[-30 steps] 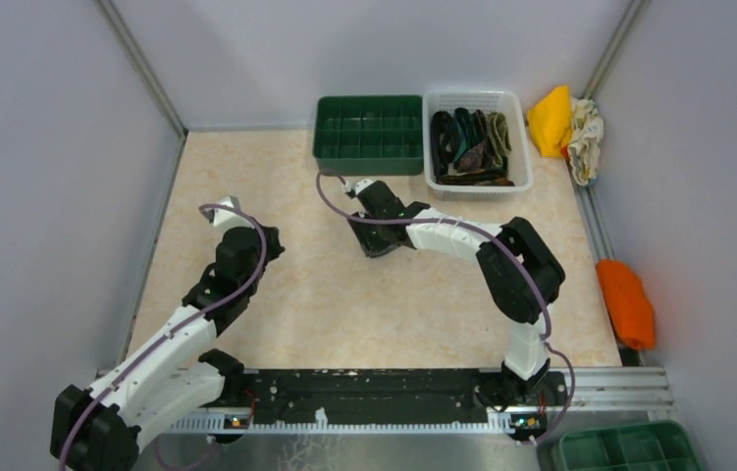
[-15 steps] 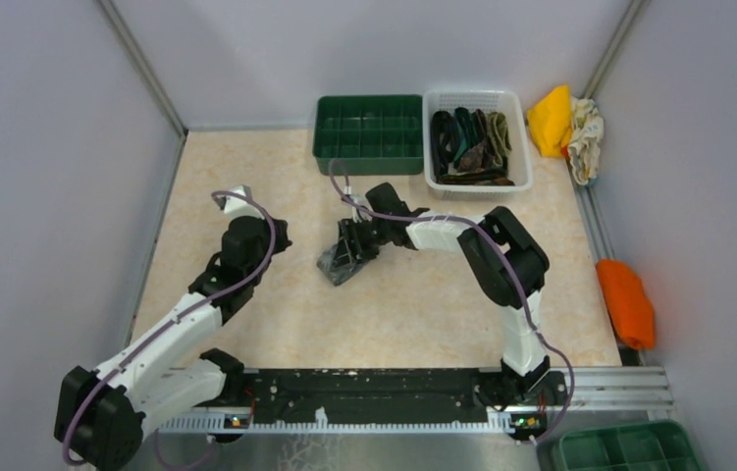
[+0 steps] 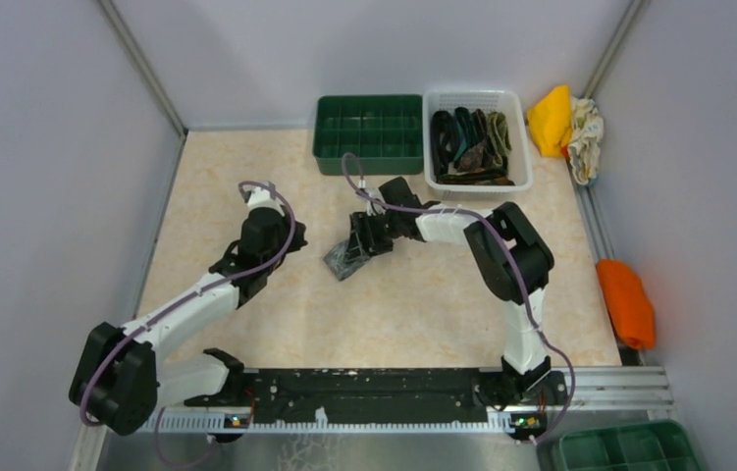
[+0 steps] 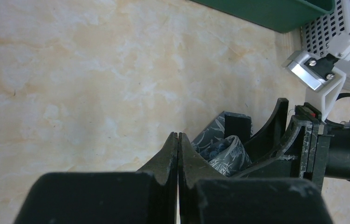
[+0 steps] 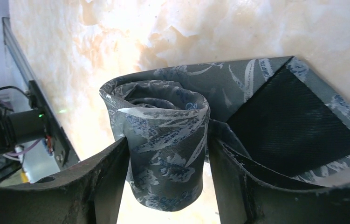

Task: Roll the ties
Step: Roll the tie at the center of the board.

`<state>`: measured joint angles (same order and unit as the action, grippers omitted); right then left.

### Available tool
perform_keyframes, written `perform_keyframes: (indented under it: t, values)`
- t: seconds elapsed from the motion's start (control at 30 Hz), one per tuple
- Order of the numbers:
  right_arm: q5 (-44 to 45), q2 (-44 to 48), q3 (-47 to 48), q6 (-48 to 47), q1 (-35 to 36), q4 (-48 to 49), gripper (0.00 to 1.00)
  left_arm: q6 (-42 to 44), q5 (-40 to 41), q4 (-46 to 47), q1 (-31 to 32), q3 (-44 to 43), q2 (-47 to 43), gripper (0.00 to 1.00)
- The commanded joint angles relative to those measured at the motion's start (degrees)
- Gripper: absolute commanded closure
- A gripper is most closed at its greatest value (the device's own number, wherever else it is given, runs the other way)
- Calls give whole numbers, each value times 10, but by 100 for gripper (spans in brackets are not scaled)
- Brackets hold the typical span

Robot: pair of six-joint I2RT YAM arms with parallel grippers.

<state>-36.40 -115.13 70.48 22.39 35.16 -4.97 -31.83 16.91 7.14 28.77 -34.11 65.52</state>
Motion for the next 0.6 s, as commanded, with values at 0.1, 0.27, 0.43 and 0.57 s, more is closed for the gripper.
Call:
perform_keyframes:
  t: [0.1,0.27,0.43,0.57]
  values:
    - [70,55,14,-44,-4,-34,36,5,-30,28,-1,-16,32,100]
    - [158,63,29,-70,-4,-73,36,-10,-46,37,-1,-3,44,100]
    - [228,75,30,-86,-4,-81,38,-11,-50,43,-1,-1,58,100]
    - [275,71,38,-93,-4,-77,41,-11,-58,48,-2,-2,69,100]
